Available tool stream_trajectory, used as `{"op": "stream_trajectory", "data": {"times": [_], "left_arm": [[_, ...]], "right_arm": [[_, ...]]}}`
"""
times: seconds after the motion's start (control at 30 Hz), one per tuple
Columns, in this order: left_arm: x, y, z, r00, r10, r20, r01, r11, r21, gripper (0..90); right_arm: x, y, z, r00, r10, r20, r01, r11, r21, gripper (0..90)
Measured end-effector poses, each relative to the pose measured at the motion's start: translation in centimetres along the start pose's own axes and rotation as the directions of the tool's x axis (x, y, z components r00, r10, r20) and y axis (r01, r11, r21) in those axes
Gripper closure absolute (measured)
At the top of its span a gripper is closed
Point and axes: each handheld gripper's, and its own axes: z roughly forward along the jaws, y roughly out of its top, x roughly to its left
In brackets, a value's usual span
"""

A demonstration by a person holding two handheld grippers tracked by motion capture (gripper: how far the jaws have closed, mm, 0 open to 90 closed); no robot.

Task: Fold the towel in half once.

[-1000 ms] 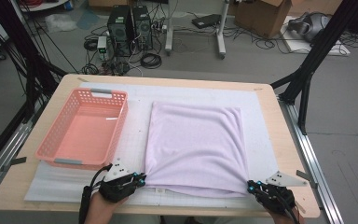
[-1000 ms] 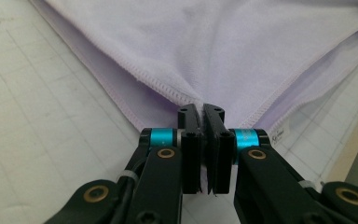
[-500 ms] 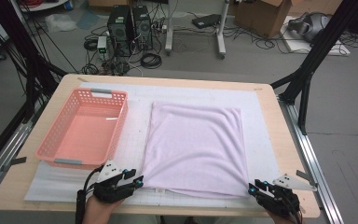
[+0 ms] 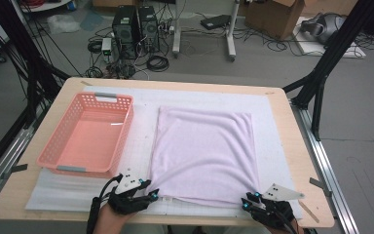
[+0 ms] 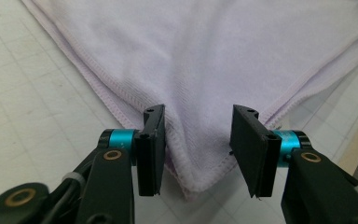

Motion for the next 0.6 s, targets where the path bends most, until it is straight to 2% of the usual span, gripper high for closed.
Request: {"op": "stream_trajectory", "data": {"times": [0.07,0.1,0.13,0.17,0.27,0.3,0.4,0.47,0.5,0.53,0.57,0.6], "left_arm": [[-0.2,-0.2,0.1,0.9992,0.038,0.015,-0.038,0.9992,-0.006,73.2],[-0.3,-0.1,0.1,0.9989,0.042,0.022,-0.042,0.9991,0.0,79.9],[-0.4,0.0,0.0,0.9987,0.048,0.018,-0.048,0.9988,0.008,82.8],[-0.3,0.1,-0.1,0.9986,0.051,0.016,-0.051,0.9986,0.016,84.2],[0.1,0.1,-1.2,0.9993,0.011,0.036,-0.011,0.9999,-0.004,84.8],[0.2,0.1,-1.5,0.9991,0.001,0.042,0.0,0.9999,-0.012,84.7],[0.3,0.0,-2.4,0.9978,-0.004,0.066,0.004,1.0,-0.002,84.4],[0.3,-0.4,-2.4,0.997,-0.025,0.073,0.023,0.9995,0.02,83.0],[0.3,-0.5,-2.4,0.9976,-0.03,0.062,0.029,0.9993,0.025,78.5],[0.5,-0.5,-2.4,0.9983,-0.046,0.035,0.045,0.9988,0.021,68.4],[0.6,-0.5,-2.5,0.9973,-0.07,0.025,0.069,0.9975,0.01,56.9],[0.9,-0.4,-2.7,0.9957,-0.091,0.021,0.091,0.9957,-0.018,55.8]], "right_arm": [[0.0,0.0,0.0,0.9998,-0.013,-0.013,0.013,1.0,-0.003,82.4],[0.1,0.0,0.0,0.9996,-0.017,-0.021,0.017,1.0,0.003,85.7],[0.1,0.1,0.0,0.9994,-0.028,-0.019,0.028,1.0,0.006,86.9],[0.2,0.1,-0.1,0.9993,-0.034,-0.019,0.034,0.999,0.011,87.6],[0.0,0.1,-0.7,0.9983,-0.039,-0.044,0.04,0.999,0.017,88.3],[-0.1,0.1,-1.1,0.9972,-0.024,-0.071,0.025,1.0,0.009,88.4],[-0.1,0.1,-1.7,0.9916,-0.026,-0.127,0.028,1.0,0.014,88.4],[0.1,0.0,-1.7,0.9879,-0.04,-0.15,0.047,0.998,0.043,88.2],[0.2,-0.1,-1.5,0.989,-0.044,-0.141,0.051,0.998,0.047,86.6],[0.2,-0.2,-1.5,0.9906,-0.041,-0.131,0.047,0.998,0.045,82.1],[0.0,-0.3,-1.6,0.9928,-0.022,-0.118,0.025,0.999,0.025,75.5],[-0.3,-0.3,-1.8,0.9934,-0.004,-0.115,0.005,1.0,0.005,74.9]]}}
